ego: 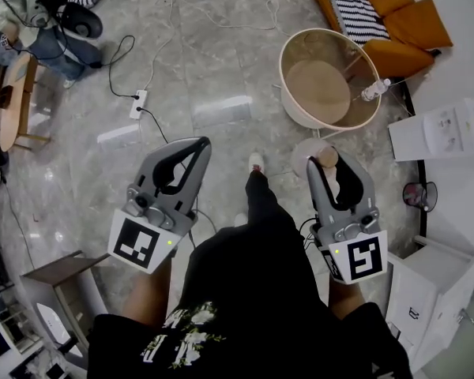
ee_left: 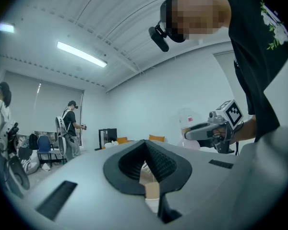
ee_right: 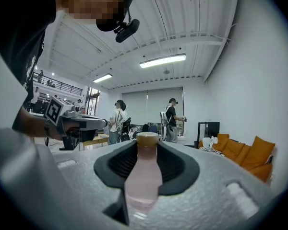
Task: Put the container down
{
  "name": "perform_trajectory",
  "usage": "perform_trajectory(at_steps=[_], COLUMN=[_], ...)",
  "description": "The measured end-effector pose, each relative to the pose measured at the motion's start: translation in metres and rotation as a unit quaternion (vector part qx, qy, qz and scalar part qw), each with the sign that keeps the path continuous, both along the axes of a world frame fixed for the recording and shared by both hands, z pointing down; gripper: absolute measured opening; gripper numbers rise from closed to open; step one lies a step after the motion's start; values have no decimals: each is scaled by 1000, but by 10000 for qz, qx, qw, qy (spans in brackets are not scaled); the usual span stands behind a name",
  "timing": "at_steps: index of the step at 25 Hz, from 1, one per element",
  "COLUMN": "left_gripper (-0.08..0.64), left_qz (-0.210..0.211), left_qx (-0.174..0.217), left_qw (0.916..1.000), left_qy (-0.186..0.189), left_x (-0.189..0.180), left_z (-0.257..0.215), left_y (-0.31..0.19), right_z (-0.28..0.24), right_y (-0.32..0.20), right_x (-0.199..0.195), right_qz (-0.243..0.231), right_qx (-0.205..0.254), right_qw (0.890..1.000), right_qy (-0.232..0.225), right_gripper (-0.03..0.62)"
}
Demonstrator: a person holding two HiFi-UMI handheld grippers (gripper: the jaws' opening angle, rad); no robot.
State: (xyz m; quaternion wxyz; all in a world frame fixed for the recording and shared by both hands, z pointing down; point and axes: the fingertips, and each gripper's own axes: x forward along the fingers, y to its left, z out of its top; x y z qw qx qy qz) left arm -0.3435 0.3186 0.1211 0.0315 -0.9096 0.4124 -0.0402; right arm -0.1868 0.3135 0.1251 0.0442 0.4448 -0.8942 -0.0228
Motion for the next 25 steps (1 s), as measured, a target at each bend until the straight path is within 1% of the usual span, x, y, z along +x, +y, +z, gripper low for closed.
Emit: perform_trajectory(at_steps=[6,12,15,20,25], left_gripper=[5,5,5,5,5], left_qz=[-55,-236,-303,-333,-465], left_qx=[-103,-105,-12,161,215], left_qw=[9999,9996,9993,9987,9984], left_qy=[30,-148,-229,-358,-259], left_x=[8,10,11,20,25], left_z=[-2,-11,-21,-24,-21], left_y=[-56,-119,-153,-205,-252], right_z=[-6,-8,-14,-10,-8], right_y=[-61,-132,-169,-225,-275], right_x=[6,12,12,10,14], right_qz=[-70,-176,-247,-418,-574], right_qx=[-52,-67,44,6,104], right_qw=[9999,9998,9997,9991,9983], right_qy=[56,-28,-79,-34,-45], right_gripper=[121,121,121,121,121])
